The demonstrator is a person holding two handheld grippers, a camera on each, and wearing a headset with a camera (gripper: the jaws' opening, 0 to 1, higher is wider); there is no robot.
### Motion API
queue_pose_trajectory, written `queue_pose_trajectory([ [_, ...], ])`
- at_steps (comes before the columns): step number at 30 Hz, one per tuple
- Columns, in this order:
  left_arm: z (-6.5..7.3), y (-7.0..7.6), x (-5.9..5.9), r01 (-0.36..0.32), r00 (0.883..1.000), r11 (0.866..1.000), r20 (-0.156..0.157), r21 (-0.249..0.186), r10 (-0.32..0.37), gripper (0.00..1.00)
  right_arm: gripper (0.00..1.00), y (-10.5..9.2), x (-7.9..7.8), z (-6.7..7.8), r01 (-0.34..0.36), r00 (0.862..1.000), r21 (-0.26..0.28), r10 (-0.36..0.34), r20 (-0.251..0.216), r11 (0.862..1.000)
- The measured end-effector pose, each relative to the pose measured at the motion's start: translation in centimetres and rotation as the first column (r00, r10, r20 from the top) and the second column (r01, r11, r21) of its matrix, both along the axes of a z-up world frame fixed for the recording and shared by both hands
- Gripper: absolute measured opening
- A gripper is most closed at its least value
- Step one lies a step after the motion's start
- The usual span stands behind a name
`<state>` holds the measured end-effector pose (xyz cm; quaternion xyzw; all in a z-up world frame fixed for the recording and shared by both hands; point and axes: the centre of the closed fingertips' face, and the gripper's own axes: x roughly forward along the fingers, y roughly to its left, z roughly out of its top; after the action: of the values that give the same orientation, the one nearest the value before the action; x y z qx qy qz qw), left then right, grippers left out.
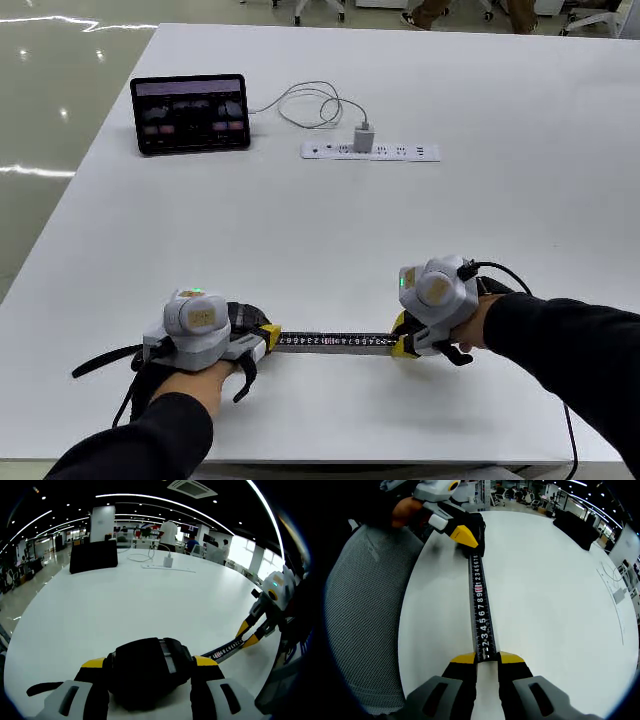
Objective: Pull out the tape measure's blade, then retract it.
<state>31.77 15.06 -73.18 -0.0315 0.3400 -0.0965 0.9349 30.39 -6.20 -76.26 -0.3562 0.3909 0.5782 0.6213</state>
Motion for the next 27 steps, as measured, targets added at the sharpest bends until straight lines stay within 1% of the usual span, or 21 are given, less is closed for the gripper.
queue_pose_trajectory([
  [6,0.0,0.0,0.0,0.0,1.0,1.0,0.0,-0.001,0.0,0.62,0.11,0.4,0.0,0.1,0.021,1.0,0.013,-0.021,-0.001,1.0],
  [9,0.0,0.0,0.0,0.0,1.0,1.0,0.0,-0.001,0.0,0.62,0.11,0.7,0.0,0.1,0.017,1.0,0.018,-0.018,0.003,1.0],
  [11,0.0,0.0,0.0,0.0,1.0,1.0,0.0,-0.001,0.0,0.62,0.11,0.9,-0.1,0.1,-0.008,1.0,0.024,0.008,0.012,1.0],
  [13,0.0,0.0,0.0,0.0,1.0,1.0,0.0,-0.001,0.0,0.62,0.11,1.0,-0.1,0.1,-0.013,1.0,0.022,0.013,0.013,1.0],
  [27,0.0,0.0,0.0,0.0,1.0,1.0,-0.001,-0.002,0.0,0.62,0.11,1.9,-0.2,0.1,-0.005,1.0,0.045,0.005,0.005,0.999],
])
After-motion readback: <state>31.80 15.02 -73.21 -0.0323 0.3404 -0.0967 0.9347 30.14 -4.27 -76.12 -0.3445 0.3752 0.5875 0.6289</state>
